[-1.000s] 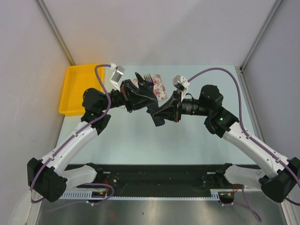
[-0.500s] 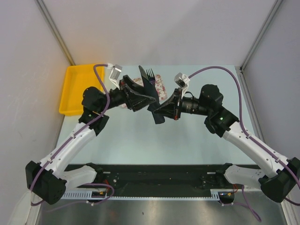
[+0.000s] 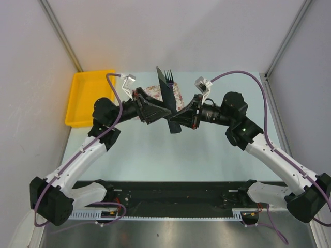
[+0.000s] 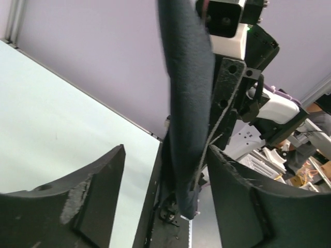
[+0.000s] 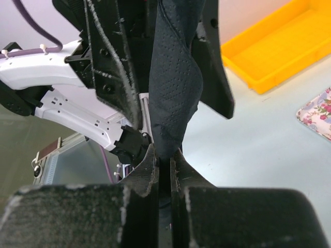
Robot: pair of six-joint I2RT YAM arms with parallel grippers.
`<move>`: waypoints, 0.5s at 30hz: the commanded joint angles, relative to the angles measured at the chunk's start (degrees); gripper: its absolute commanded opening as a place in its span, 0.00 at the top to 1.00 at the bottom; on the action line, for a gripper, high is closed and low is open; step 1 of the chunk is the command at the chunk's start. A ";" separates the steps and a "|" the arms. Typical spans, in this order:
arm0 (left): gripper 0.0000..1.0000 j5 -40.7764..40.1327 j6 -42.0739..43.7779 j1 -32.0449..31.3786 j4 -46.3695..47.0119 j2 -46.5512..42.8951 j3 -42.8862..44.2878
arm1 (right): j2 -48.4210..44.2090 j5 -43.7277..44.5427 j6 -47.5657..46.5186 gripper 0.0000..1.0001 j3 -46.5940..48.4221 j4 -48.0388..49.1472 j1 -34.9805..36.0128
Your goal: Place the utensils on the paper napkin and roll it up
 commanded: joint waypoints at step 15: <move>0.90 -0.69 -4.39 -1.78 5.21 0.63 -0.57 | 1.06 2.55 1.37 1.00 1.84 5.42 0.26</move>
